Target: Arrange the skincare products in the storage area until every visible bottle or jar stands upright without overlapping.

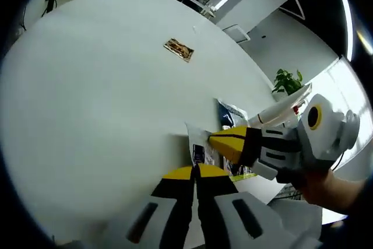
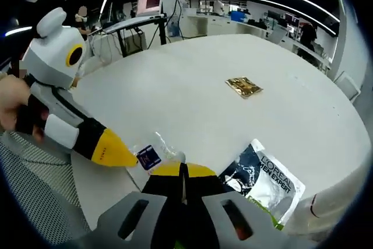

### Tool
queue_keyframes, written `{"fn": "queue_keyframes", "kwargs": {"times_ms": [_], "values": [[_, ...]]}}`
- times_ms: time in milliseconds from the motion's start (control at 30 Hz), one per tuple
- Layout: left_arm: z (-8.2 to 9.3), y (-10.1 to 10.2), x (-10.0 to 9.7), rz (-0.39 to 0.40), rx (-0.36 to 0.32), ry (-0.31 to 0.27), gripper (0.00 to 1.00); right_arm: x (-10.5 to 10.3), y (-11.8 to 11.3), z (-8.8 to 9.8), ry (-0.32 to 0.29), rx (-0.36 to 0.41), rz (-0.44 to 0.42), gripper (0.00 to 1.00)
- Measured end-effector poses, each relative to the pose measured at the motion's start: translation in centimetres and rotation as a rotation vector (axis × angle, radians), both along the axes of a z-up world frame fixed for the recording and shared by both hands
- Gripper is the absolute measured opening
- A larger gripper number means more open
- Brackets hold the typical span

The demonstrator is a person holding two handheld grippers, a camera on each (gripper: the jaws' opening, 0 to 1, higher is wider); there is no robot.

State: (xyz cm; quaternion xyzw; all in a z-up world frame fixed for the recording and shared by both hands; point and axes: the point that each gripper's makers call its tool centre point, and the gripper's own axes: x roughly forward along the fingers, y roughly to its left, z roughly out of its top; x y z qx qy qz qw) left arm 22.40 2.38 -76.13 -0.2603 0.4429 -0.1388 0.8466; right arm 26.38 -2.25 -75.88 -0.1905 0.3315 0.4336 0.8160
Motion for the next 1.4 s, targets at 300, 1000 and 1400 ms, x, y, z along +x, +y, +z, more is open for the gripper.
{"fn": "queue_keyframes", "kwargs": {"times_ms": [300, 1000, 1400], "values": [[-0.3, -0.7, -0.4, -0.059, 0.083, -0.019, 0.03, 0.2, 0.0, -0.6, -0.029, -0.038, -0.004, 0.01], [1.3, -1.0, 1.5, -0.337, 0.327, -0.236, 0.12, 0.4, -0.2, -0.7, -0.041, -0.048, -0.012, 0.01], [-0.4, -2.9, 2.8, -0.56, 0.509, -0.335, 0.13, 0.4, -0.1, -0.8, -0.051, -0.059, 0.018, 0.01]]}}
